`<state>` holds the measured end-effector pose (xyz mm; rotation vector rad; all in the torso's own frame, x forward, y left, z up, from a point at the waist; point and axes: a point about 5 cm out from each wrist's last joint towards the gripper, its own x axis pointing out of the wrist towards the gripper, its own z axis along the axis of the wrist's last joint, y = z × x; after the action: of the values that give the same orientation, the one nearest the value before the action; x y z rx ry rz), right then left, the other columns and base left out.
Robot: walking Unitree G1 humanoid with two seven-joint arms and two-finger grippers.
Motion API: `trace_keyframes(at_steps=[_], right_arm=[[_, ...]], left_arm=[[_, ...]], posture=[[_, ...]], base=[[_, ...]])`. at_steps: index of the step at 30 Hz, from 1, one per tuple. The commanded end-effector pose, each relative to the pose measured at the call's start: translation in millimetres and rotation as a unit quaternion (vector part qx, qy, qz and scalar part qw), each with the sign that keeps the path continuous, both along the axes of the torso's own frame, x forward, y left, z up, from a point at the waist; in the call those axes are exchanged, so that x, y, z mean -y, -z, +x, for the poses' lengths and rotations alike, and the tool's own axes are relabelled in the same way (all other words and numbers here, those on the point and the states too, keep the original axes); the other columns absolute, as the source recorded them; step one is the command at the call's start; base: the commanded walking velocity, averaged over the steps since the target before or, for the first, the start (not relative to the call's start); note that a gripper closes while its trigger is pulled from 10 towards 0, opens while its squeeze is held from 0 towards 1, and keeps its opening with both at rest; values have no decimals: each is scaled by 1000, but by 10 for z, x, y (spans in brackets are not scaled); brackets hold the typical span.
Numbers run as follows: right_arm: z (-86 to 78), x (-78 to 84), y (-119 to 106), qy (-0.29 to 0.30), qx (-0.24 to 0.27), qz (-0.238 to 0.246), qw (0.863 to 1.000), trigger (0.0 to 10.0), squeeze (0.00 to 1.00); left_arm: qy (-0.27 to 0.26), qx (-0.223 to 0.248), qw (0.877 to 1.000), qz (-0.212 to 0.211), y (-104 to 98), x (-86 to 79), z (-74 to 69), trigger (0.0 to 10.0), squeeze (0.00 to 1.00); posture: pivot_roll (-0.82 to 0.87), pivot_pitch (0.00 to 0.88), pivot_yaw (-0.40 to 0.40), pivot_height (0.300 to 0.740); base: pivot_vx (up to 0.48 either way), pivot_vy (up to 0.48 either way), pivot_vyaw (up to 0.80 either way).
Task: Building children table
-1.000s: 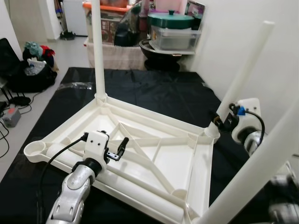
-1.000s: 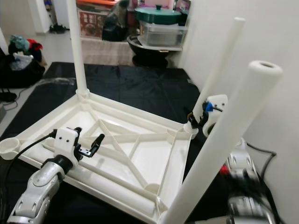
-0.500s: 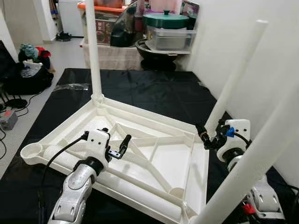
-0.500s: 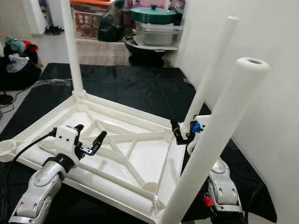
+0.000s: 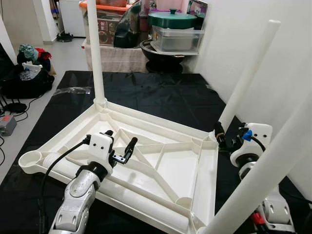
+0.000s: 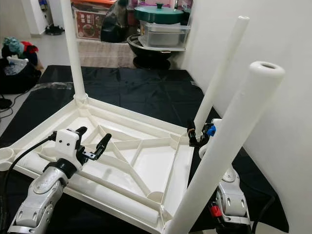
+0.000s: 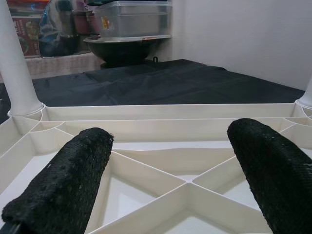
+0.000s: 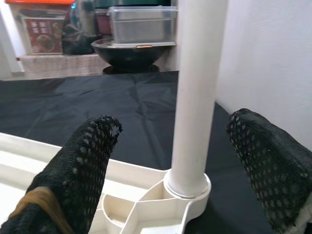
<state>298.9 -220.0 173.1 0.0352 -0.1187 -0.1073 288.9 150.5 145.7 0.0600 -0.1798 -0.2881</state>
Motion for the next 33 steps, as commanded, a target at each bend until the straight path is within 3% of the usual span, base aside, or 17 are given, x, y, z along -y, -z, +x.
trace_keyframes(at_steps=[1,15,19,21,23,26,27,30,31,33], right_arm=[[-19,28,14,17,0,6,1000,10000,0],[-33,52,-42,47,14,-15,999,10000,0],[-41,98,-49,65,15,-19,998,10000,0],[-48,211,-42,108,10,-14,994,10000,0],[-71,389,-1,176,-7,-9,984,10000,0],[-87,466,22,207,-16,-9,978,10000,0],[-118,567,63,249,-32,-3,968,10000,0],[-140,624,90,274,-43,1,961,10000,0],[-194,704,130,312,-54,12,948,10000,0],[-236,734,158,327,-59,27,943,10000,0]], left_arm=[[2,2,1000,-4,-4,-1,-3,10000,0],[7,1,1000,-6,-8,1,-11,10000,0],[8,1,1000,-6,-8,1,-11,10000,0],[7,2,1000,-6,-11,-2,-11,10000,0],[4,3,1000,-4,-9,-8,-12,10000,0],[3,3,1000,-4,-7,-10,-11,10000,0],[2,2,1000,-3,-4,-11,-8,10000,0],[1,1,1000,-3,-2,-12,-6,10000,0],[1,1,1000,-2,0,-10,-6,10000,0],[1,1,1000,-2,1,-9,-6,10000,0]], posture=[[72,0,-98,740],[71,0,-96,740],[69,0,-96,740],[68,0,-96,740],[68,0,-96,740],[68,0,-97,740],[67,0,-97,740],[67,0,-97,740],[67,0,-99,740],[65,0,-99,740]], base=[[-296,0,0],[-343,0,0],[-360,0,0],[-289,0,0],[0,0,0],[0,0,0],[0,0,0],[0,0,0],[0,0,0],[0,0,0]])
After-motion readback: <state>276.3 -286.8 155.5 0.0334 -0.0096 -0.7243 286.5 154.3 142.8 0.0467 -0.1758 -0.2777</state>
